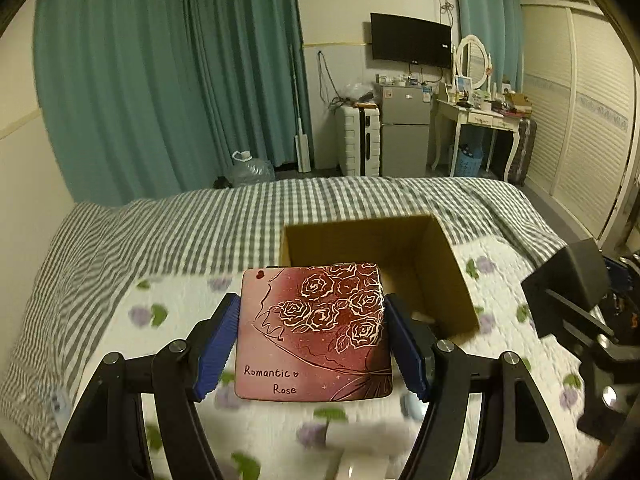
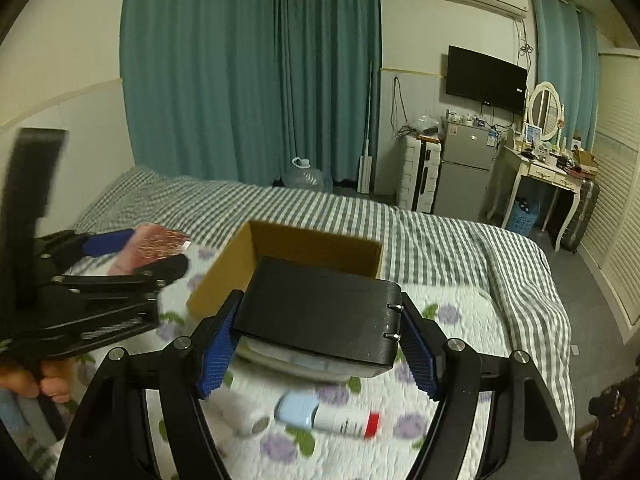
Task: Organize rigid objects
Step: 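Drop the red card in the box with the left tool while the right tool carries the power bank, then release the power bank into the box with the right tool while the left tool grasps the white plug charger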
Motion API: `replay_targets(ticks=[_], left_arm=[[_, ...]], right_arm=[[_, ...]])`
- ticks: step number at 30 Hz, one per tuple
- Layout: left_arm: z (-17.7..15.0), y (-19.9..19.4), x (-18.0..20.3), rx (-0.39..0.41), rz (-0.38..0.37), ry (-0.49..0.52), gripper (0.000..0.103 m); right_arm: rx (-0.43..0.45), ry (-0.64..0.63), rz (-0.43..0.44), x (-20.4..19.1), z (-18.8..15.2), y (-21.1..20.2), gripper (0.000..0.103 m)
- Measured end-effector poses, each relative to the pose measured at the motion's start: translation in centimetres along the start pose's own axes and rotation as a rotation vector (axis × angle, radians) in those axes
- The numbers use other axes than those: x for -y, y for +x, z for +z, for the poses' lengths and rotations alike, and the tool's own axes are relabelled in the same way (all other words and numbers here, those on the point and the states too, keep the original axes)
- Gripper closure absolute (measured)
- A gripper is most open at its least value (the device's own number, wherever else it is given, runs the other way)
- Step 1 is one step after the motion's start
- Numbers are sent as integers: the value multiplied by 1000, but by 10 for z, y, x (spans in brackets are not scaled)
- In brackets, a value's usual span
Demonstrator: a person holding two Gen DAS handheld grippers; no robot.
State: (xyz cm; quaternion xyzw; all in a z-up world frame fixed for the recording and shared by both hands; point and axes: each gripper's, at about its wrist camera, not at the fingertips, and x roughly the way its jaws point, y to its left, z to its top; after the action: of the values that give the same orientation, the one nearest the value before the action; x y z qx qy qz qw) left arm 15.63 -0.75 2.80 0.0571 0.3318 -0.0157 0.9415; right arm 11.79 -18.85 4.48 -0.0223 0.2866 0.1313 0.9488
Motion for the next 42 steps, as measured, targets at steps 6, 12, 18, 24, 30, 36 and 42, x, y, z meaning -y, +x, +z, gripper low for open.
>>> replay_targets(ticks=[6,12,18,24,30,36,42], left_arm=[[2,66,19,-48,-7,48,31],[-21,113,16,-61,-79,53,29],[-16,106,3,-20,-33,27,28],[-14,101,-15,-7,-11,-23,28],[-17,86,-22,32,14,-59,28],[-20,45,-24,50,13,-72,28],[-41,-3,-18,41,18,-45,28]], right_arm=[[-37,36,-6,20,10,53,30],[-88,29,-2,28,-1,99,30],[-98,24,19,29,0,129,30],[-106,13,36,26,15,161,30],[-153,7,41,20,16,186,16],[-81,-3,-18,22,21,131,2],[-92,-21,-54,32,2,59,0]])
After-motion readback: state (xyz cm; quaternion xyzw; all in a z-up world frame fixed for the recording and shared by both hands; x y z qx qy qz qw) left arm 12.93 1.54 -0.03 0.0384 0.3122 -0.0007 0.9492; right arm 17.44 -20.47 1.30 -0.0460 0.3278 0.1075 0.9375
